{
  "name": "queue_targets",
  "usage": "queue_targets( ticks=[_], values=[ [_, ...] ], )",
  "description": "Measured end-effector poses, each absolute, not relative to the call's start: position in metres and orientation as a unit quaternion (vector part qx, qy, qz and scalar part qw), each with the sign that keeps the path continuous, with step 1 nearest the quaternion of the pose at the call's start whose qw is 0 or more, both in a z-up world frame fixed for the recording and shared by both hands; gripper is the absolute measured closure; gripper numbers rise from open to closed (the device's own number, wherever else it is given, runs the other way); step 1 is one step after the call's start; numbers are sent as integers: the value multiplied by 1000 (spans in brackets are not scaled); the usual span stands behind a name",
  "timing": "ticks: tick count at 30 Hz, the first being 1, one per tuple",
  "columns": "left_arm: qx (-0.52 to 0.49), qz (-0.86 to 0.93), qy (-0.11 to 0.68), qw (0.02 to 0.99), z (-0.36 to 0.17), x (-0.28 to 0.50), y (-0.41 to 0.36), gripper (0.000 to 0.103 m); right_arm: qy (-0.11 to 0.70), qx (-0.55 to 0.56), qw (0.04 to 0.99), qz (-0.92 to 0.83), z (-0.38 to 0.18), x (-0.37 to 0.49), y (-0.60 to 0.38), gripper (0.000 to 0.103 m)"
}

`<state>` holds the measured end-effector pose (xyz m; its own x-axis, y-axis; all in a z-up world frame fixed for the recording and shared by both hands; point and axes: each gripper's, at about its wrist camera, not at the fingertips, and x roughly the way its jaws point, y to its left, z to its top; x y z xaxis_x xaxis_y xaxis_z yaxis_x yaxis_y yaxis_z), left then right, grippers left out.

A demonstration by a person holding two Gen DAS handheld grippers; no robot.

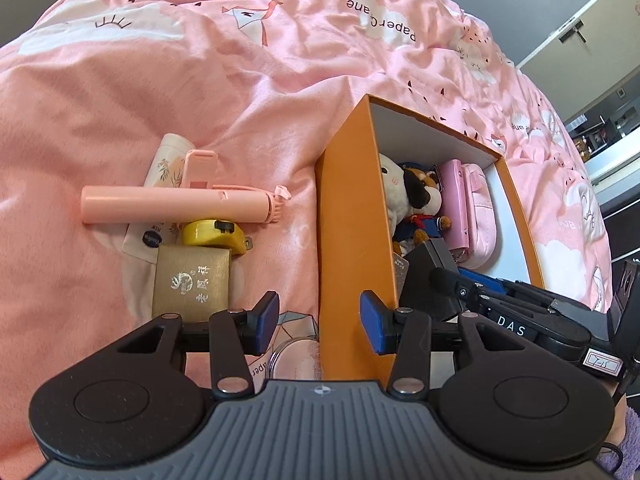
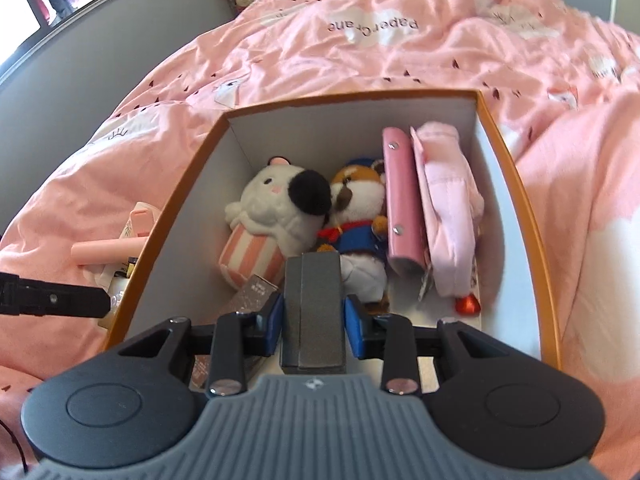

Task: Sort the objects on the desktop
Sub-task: 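Lower the dark grey box beside the photo-card box and open the right tool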

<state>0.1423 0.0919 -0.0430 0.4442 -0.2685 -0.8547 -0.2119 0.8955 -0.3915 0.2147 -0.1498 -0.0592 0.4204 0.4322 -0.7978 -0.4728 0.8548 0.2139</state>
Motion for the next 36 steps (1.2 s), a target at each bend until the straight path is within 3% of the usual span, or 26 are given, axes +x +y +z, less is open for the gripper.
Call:
queue_targets(
  ticks=[5,17,29,31,36],
  values=[
    [-237,-10,524,818,-46,136,97,51,452,-74,834,308,-58,207,-138,68],
    [-244,-21,526,815,-50,134,93,51,495,16,821,284,-65,200,-137,68],
    [-250,-24,528,811,-55,133,92,51,504,22,803,316,-61,196,-127,65],
    [-252,-24,530,809,-57,132,94,51,504,13,800,327,-60,195,-129,55],
    [-258,-18,529,808,-60,130,99,51,504,-54,771,386,-55,188,-129,47]
  ],
)
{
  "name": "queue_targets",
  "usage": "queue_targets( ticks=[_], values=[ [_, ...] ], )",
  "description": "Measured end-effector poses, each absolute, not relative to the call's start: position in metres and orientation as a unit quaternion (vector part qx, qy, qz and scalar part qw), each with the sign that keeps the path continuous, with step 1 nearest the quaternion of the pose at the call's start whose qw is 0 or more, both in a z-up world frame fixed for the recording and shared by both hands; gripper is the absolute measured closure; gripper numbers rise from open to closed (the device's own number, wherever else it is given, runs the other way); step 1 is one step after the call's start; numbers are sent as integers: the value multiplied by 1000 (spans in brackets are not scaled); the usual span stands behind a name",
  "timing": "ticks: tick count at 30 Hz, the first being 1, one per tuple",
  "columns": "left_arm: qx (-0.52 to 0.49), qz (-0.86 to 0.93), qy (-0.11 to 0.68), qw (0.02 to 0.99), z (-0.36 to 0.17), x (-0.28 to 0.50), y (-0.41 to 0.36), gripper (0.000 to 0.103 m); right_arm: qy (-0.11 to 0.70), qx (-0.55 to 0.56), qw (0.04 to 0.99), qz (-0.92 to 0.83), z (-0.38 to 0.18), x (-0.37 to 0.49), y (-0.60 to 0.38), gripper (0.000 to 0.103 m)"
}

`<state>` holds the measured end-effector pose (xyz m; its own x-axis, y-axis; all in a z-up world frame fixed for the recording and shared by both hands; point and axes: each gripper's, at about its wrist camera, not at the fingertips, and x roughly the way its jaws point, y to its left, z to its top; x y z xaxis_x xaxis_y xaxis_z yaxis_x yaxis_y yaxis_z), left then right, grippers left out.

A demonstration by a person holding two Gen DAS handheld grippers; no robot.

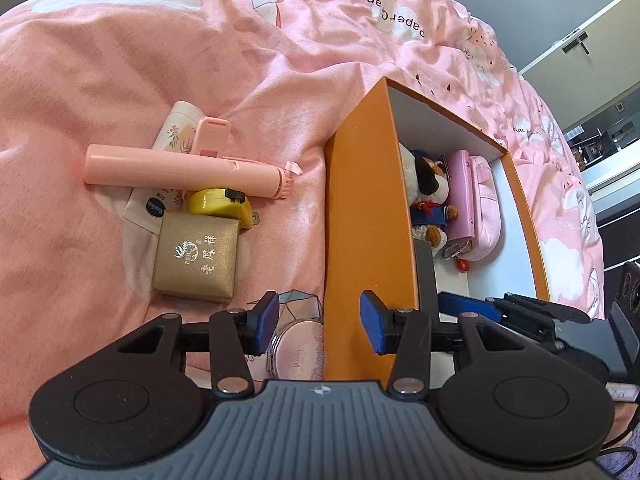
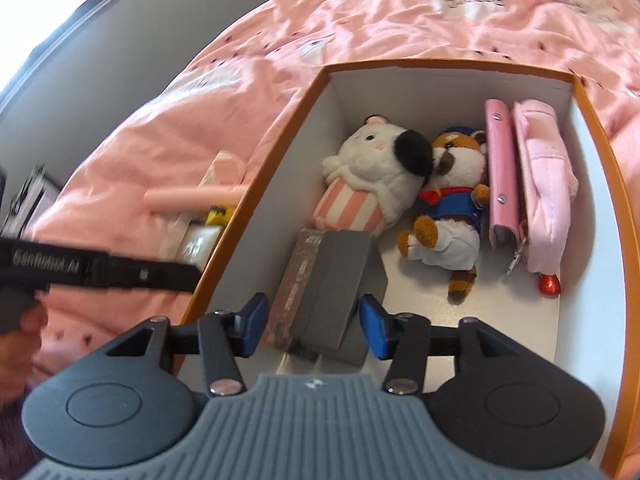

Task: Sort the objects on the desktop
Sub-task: 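Withdraw both open tools from the box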

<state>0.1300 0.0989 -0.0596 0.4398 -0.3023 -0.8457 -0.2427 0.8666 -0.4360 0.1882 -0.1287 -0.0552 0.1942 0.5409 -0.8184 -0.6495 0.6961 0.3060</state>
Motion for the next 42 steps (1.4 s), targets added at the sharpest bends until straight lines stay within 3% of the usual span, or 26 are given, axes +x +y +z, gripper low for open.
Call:
queue_targets(
  ticks=[13,32,35,42],
  values=[
    [-267,-14,523,809,-59,124,108,51,456,-300,710,446,-76,172,-88,41],
    [-225,3,525,821,-41,110,124,51,449,-289,727,432,-58,166,-105,41],
    [-212,8,521,827,-32,105,130,51,435,-267,745,430,-38,165,-113,43],
    [-160,22,508,846,-5,100,141,51,407,-193,772,448,5,166,-101,60]
  ],
)
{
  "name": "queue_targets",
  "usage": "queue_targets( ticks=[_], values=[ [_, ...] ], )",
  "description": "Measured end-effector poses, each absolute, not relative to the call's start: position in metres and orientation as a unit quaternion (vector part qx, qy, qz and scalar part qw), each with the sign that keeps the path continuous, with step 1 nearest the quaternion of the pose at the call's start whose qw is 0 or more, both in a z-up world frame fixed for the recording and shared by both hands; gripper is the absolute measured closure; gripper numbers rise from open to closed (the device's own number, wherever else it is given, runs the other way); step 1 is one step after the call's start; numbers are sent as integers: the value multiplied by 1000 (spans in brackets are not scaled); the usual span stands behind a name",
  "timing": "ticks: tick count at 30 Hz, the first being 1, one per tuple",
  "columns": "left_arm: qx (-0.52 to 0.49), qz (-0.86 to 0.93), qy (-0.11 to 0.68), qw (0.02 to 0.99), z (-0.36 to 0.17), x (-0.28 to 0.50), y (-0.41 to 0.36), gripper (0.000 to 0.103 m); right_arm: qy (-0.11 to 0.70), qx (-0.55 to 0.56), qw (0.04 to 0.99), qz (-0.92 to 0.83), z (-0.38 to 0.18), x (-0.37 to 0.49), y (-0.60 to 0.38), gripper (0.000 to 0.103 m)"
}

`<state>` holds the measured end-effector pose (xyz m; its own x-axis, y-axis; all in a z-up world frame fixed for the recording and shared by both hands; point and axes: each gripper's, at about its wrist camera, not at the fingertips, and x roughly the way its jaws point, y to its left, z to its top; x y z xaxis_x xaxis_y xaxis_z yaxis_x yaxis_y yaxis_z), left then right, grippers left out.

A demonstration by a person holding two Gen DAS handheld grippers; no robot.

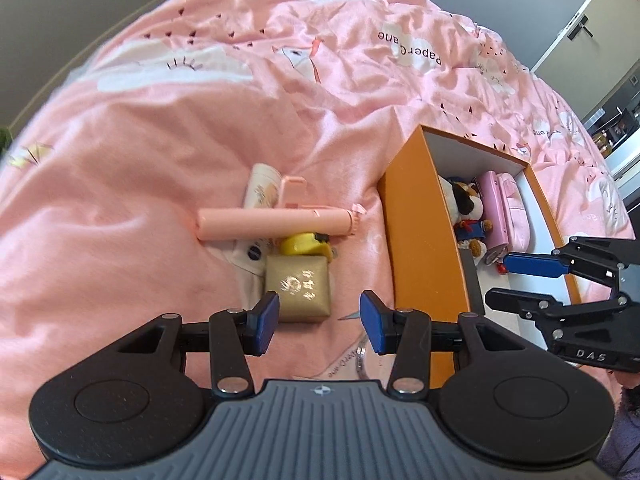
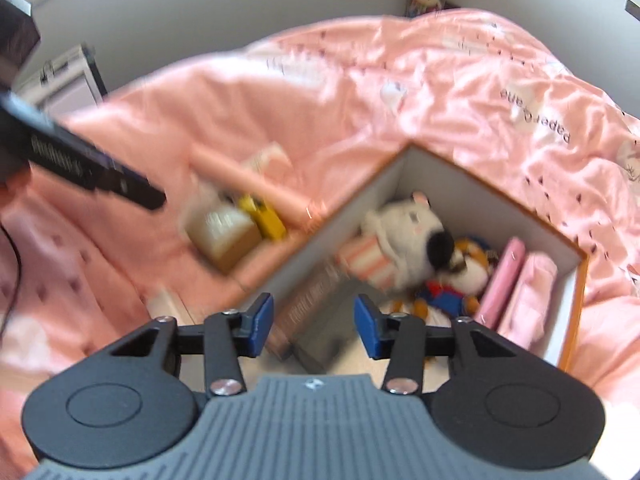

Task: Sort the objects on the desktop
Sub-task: 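Grasp the pink selfie stick with the right tool while the left tool grasps the gold box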

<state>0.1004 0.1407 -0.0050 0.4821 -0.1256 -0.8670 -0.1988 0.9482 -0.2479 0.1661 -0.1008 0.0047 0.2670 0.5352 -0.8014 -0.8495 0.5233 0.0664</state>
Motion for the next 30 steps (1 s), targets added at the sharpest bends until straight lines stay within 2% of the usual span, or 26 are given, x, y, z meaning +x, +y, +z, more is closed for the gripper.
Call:
queue_targets(
  ticks=[9,23,30],
  values=[
    [-49,27,513,857,2,105,149,51,407,-226,749,472,-4,167,-27,68],
    [-79,3,546,834,-43,123,167,51,356,-371,687,513,-53,181,66,68],
    [-97,10,546,832,-53,131,182,51,376,-391,667,511,-74,196,98,66]
  ],
)
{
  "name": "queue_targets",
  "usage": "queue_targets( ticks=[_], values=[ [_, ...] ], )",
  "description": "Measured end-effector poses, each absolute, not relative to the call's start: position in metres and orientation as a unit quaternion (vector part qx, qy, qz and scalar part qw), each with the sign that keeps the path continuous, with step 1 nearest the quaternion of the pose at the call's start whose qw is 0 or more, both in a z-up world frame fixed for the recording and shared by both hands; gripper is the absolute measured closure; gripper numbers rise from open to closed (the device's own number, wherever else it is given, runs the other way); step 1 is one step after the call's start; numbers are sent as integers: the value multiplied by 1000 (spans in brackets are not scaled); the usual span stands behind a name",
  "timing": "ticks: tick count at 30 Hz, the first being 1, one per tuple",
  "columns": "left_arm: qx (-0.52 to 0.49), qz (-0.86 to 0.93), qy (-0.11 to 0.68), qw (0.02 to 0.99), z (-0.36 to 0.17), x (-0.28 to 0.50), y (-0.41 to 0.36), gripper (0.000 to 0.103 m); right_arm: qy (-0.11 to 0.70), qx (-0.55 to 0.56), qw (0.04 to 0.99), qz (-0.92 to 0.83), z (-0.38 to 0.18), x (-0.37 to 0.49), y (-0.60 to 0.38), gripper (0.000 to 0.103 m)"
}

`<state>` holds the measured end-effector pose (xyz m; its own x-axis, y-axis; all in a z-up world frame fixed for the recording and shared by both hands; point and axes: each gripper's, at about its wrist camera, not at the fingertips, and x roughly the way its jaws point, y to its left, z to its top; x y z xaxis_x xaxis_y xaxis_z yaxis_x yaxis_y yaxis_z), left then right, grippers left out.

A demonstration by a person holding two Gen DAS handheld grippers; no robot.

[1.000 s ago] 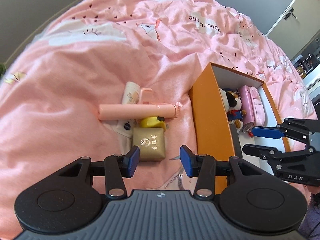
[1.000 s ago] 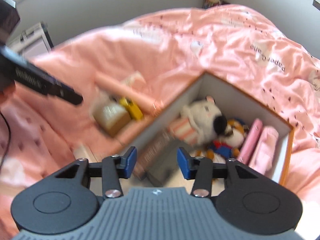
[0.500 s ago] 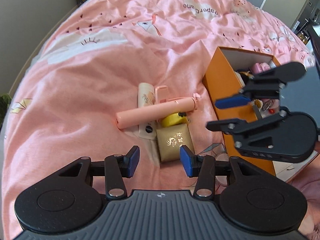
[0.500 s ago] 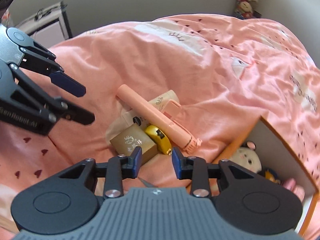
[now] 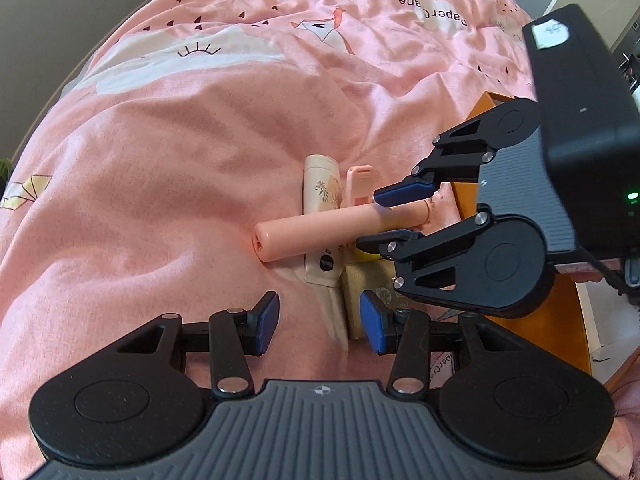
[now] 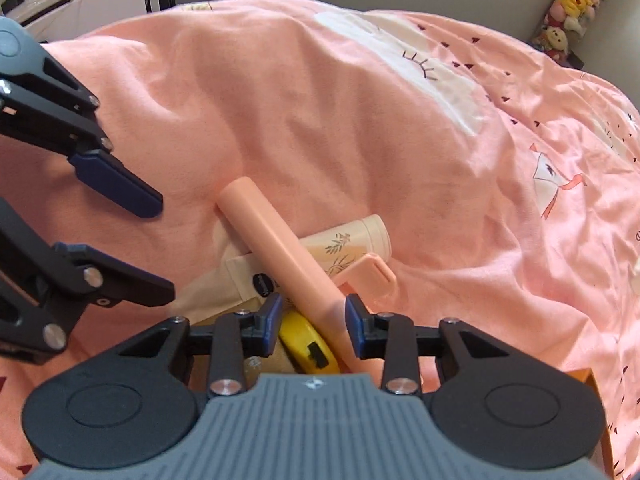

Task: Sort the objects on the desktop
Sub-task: 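Grasp the pink selfie stick with the right tool while the left tool grasps the gold box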

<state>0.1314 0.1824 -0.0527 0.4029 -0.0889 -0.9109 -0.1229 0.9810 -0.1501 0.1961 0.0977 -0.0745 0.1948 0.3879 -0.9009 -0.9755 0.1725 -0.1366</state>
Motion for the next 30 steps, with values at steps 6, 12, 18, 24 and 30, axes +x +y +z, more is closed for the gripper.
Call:
queue_targets(
  ticks=[6,12,18,24,30],
  values=[
    [-107,7,545,832,-57,135,187,51,375,-408,666,500,-88,196,108,56],
    [-104,4,546,831,-57,131,184,51,355,-411,687,484,-88,193,108,61],
    [-107,1,541,834,-54,127,179,51,319,-389,729,465,-62,195,91,74],
    [-100,-8,533,840,-51,125,165,42,313,-332,766,454,-28,199,66,75],
    [-90,-11,538,838,-60,132,144,36,305,-248,803,448,21,201,26,75]
  ],
)
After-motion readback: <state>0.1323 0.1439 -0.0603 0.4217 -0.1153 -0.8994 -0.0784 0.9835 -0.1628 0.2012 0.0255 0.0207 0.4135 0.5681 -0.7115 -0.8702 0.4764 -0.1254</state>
